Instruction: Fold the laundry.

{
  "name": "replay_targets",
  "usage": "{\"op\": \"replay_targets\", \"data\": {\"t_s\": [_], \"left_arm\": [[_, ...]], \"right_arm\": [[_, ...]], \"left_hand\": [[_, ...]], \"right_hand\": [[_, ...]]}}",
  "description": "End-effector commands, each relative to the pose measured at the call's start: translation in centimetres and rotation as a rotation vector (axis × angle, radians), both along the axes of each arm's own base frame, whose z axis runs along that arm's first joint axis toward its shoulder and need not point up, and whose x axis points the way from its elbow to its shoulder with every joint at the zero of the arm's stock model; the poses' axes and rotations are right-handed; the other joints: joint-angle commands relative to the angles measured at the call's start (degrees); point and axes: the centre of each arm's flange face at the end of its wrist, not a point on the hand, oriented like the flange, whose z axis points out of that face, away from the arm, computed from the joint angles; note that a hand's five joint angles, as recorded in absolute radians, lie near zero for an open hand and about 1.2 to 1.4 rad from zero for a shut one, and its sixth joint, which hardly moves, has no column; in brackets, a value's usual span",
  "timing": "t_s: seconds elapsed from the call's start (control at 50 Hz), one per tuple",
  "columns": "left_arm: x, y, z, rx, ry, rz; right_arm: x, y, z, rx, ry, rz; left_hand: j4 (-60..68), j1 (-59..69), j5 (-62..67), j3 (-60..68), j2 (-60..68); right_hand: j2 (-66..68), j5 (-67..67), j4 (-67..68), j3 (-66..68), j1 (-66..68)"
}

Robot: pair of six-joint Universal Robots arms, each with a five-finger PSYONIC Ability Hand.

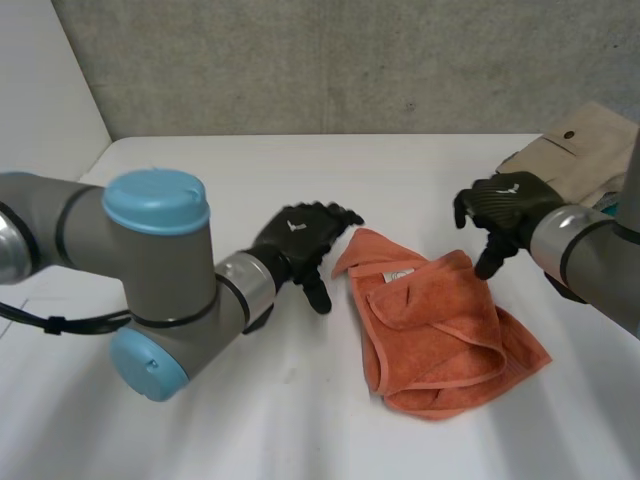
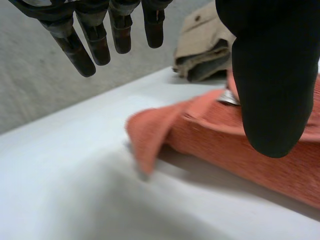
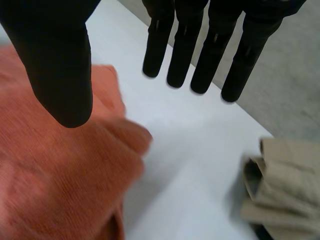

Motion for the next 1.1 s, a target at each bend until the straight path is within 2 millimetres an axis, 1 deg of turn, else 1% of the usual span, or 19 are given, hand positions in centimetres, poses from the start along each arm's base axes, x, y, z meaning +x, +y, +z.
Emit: {"op": "replay_targets", "data": {"t_s": [0.02,0.08,0.1,0.14,0.18,0.24,0.26,0.36,0.46,0.52,0.58,0.6,0.7,0.76,0.82,0.94,1.02,1.04,1.1], "left_arm": [[0.5,-0.3,3.9,-0.104,0.036,0.033],[-0.1,0.1,5.3,-0.149,0.054,0.008],[-0.9,0.5,6.2,-0.182,0.061,-0.018],[-1.7,1.2,6.7,-0.200,0.048,-0.046],[-2.8,2.4,6.6,-0.214,-0.006,-0.093],[-4.1,3.3,6.1,-0.233,-0.072,-0.145],[-5.0,4.1,5.6,-0.245,-0.118,-0.184],[-7.5,6.6,3.5,-0.271,-0.244,-0.282],[-9.3,7.4,1.3,-0.342,-0.355,-0.289],[-9.9,7.2,0.3,-0.383,-0.401,-0.273],[-10.3,7.2,-0.8,-0.418,-0.442,-0.269],[-10.5,7.2,-1.3,-0.432,-0.459,-0.271],[-10.8,6.9,-2.6,-0.472,-0.488,-0.278],[-10.9,6.7,-2.8,-0.477,-0.481,-0.275],[-11.0,6.4,-2.8,-0.481,-0.464,-0.267],[-11.0,6.2,-2.6,-0.486,-0.457,-0.259],[-10.5,5.9,-1.5,-0.494,-0.457,-0.232],[-10.3,5.7,-1.1,-0.496,-0.457,-0.221],[-9.5,5.1,0.3,-0.504,-0.458,-0.173]], "right_arm": [[-3.7,-1.6,1.4,-0.071,-0.107,-0.170],[-5.1,-2.3,1.7,-0.068,-0.159,-0.224],[-5.9,-2.6,1.7,-0.055,-0.189,-0.253],[-6.7,-2.9,1.4,-0.029,-0.215,-0.279],[-7.6,-2.9,0.7,0.032,-0.248,-0.306],[-8.2,-2.8,-0.6,0.104,-0.279,-0.316],[-8.3,-2.7,-1.9,0.160,-0.290,-0.316],[-7.9,-1.8,-5.2,0.289,-0.297,-0.291],[-7.4,-1.0,-8.0,0.343,-0.275,-0.274],[-7.1,-0.8,-8.8,0.329,-0.262,-0.257],[-7.0,-0.6,-9.1,0.308,-0.234,-0.235],[-6.9,-0.6,-9.1,0.306,-0.228,-0.230],[-7.0,-0.5,-9.1,0.291,-0.206,-0.218],[-7.0,-0.4,-9.0,0.289,-0.207,-0.218],[-6.9,-0.2,-9.0,0.291,-0.209,-0.217],[-6.7,0.3,-8.9,0.305,-0.220,-0.208],[-5.7,0.6,-9.0,0.321,-0.237,-0.173],[-5.5,0.6,-9.2,0.325,-0.241,-0.165],[-4.5,0.5,-9.8,0.341,-0.247,-0.137]], "left_hand": [[-1.5,-1.4,-2.8,-2.1,-1.8],[-1.5,-1.4,-2.8,-2.1,-1.8],[-1.5,-1.4,-2.8,-2.1,-1.8],[-1.5,-1.4,-2.8,-2.1,-1.8],[-1.5,-1.4,-2.8,-2.1,-1.8],[-1.5,-1.4,-2.8,-2.1,-1.8],[-1.5,-1.4,-2.8,-2.1,-1.8],[-0.4,-0.4,-1.7,-1.1,-0.7],[1.4,1.5,0.1,0.8,1.1],[5.1,5.2,3.8,4.5,4.8],[13.5,13.6,12.2,12.9,13.2],[21.0,21.1,19.8,20.4,20.7],[39.7,39.8,38.4,39.1,39.4],[55.7,55.8,54.4,55.0,55.4],[66.3,66.4,65.1,65.7,66.0],[68.5,68.6,67.2,67.9,68.2],[68.5,68.6,67.2,67.9,68.2],[68.5,68.6,67.2,67.9,68.2],[68.5,68.6,67.2,67.9,68.2]], "right_hand": [[-7.5,-7.1,-8.1,-8.1,-7.5],[-12.2,-11.8,-12.8,-12.9,-12.2],[-17.7,-17.3,-18.3,-18.4,-17.7],[-24.1,-23.8,-24.7,-24.8,-24.2],[-24.5,-24.1,-25.1,-25.2,-24.5],[-24.5,-24.1,-25.1,-25.2,-24.5],[-24.5,-24.1,-25.1,-25.2,-24.5],[-24.5,-24.1,-25.1,-25.2,-24.5],[-24.5,-24.1,-25.1,-25.2,-24.5],[-24.5,-24.1,-25.1,-25.2,-24.5],[-24.5,-24.1,-25.1,-25.2,-24.5],[-24.5,-24.1,-25.1,-25.2,-24.5],[-24.5,-24.1,-25.1,-25.2,-24.5],[-24.5,-24.1,-25.1,-25.2,-24.5],[-24.5,-24.1,-25.1,-25.2,-24.5],[-24.5,-24.1,-25.1,-25.2,-24.5],[-17.8,-17.4,-18.4,-18.4,-17.8],[-14.8,-14.4,-15.4,-15.4,-14.8],[15.4,15.8,14.8,14.8,15.4]]}}
